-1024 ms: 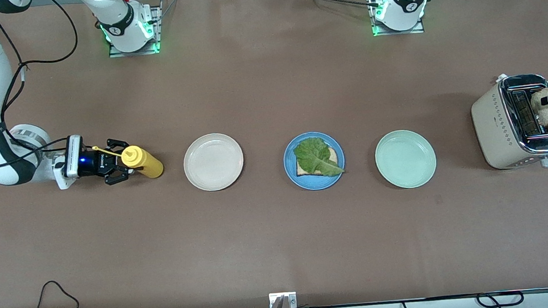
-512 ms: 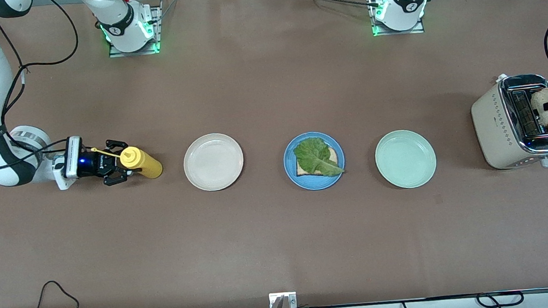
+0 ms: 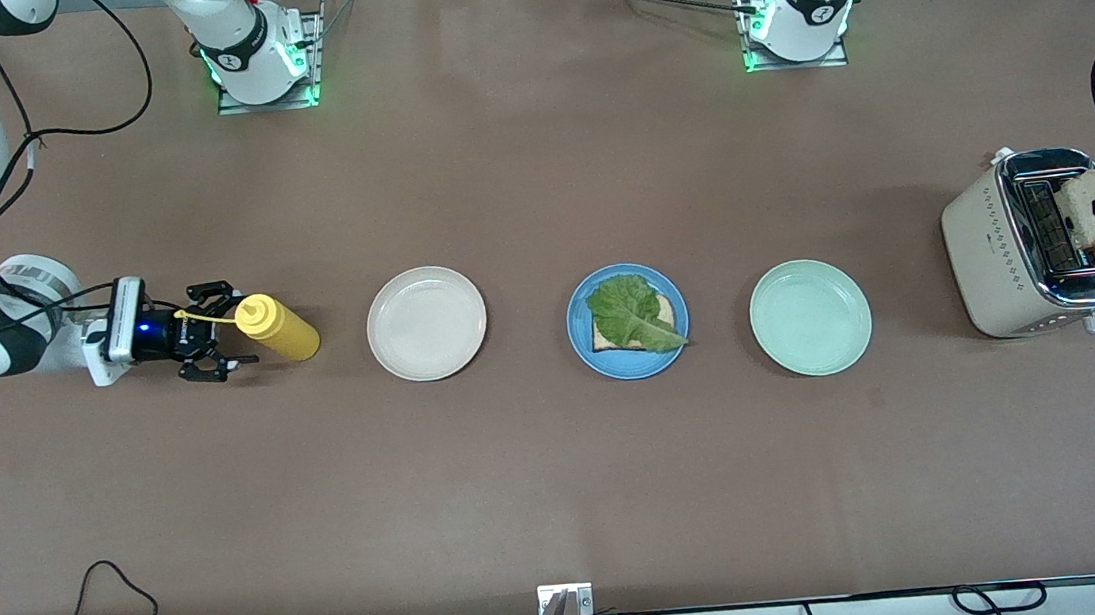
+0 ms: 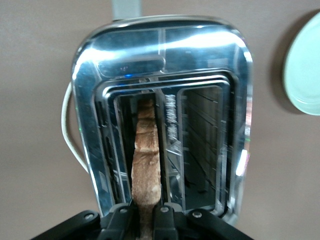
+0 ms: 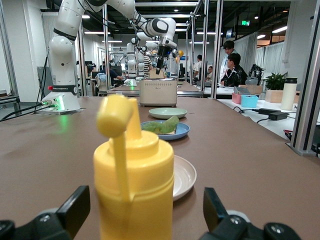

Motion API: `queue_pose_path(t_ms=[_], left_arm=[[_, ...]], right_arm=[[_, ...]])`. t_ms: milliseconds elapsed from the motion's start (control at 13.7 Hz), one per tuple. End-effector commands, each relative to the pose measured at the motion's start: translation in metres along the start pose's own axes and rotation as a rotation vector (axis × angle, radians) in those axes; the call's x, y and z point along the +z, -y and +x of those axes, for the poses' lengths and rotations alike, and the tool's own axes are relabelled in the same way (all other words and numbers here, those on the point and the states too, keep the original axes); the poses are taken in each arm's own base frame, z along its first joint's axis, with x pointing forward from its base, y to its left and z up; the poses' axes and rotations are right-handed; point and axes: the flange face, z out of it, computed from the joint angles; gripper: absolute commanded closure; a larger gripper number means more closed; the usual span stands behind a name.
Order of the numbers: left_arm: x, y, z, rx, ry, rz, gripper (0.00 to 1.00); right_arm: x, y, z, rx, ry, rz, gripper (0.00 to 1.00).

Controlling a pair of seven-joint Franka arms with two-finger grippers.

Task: Make sandwich in blue plate with both arms
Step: 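Lift the second toast slice with the left gripper while the right gripper withdraws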

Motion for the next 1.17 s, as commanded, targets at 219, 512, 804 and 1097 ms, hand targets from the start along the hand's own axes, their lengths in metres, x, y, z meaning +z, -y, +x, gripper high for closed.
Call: queue_pose_path(t_ms=[219,512,804,1097], left_arm=[[-0.105,-0.038,-0.017,0.046,0.026,-0.010,0.96],[-0.135,-0.099,0.000,0.139,0.084,0.081,0.96],[-0.097,-0.216,0.038,0.336,0.227,0.057,0.95],[-0.035,-0.345,0.077,0.395,0.315,0.047,0.99]], right_arm=[[-0.064,0.023,0.003,0.067,0.056,0.016,0.00],[-0.112,-0.003,0.076,0.066,0.317,0.036,0.00],[-0.129,-0.012,0.167,0.132,0.619,0.020,0.00],[-0.112,-0.017,0.282,0.174,0.983,-0.046,0.00]])
